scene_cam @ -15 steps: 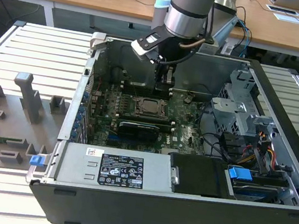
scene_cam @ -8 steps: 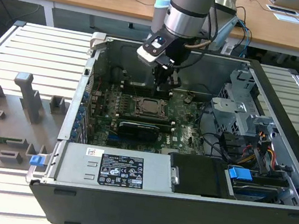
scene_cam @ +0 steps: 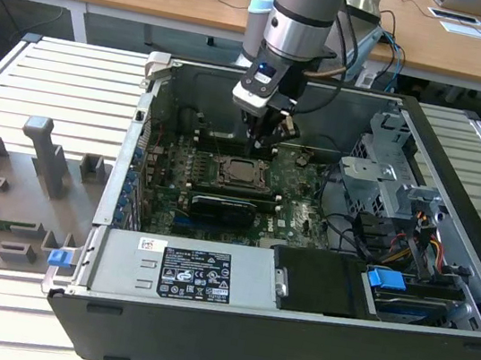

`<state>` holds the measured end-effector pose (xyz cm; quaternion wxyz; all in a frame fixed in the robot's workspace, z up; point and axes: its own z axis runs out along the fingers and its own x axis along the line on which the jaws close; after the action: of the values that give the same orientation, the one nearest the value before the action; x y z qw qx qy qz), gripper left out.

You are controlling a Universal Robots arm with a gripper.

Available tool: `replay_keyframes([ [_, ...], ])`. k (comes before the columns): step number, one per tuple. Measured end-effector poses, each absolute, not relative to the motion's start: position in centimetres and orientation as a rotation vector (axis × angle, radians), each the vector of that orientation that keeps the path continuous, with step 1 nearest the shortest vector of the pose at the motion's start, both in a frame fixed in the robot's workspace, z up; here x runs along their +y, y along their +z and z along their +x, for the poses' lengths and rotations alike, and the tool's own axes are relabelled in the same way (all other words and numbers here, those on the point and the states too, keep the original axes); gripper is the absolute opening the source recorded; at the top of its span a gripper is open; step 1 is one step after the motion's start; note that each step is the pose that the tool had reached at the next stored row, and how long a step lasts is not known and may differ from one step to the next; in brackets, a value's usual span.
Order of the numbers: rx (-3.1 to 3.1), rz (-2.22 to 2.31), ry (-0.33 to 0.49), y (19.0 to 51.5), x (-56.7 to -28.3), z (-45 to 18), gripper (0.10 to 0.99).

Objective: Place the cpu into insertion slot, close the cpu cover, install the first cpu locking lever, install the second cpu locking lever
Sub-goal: 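Install the first cpu locking lever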

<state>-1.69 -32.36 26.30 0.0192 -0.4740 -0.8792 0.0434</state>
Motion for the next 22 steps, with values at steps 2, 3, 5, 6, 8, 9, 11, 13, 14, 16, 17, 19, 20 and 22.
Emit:
replay_keyframes([
  [2, -2.770, -1.397, 0.136, 26.30, -32.36, -1.69, 0.106],
  [3, -2.792, -1.355, 0.137, 26.30, -32.36, -1.69, 0.106],
  [5, -2.810, -1.320, 0.138, 26.30, -32.36, -1.69, 0.106],
  [6, -2.819, -1.303, 0.138, 26.30, -32.36, -1.69, 0.106],
  [8, -2.842, -1.256, 0.139, 26.30, -32.36, -1.70, 0.106],
  [9, -2.852, -1.235, 0.140, 26.30, -32.36, -1.70, 0.106],
  [11, -2.878, -1.177, 0.141, 26.30, -32.36, -1.69, 0.106],
  [13, -2.908, -1.107, 0.142, 26.30, -32.36, -1.70, 0.106],
  [14, -2.917, -1.084, 0.142, 26.30, -32.36, -1.69, 0.106],
  [16, -2.935, -1.040, 0.143, 26.30, -32.36, -1.70, 0.106],
  [17, -2.943, -1.019, 0.143, 26.30, -32.36, -1.69, 0.106],
  [19, -2.970, -0.944, 0.144, 26.30, -32.36, -1.69, 0.106],
  [20, -2.980, -0.915, 0.145, 26.30, -32.36, -1.69, 0.106],
  [22, -3.003, -0.845, 0.145, 26.30, -32.36, -1.70, 0.106],
])
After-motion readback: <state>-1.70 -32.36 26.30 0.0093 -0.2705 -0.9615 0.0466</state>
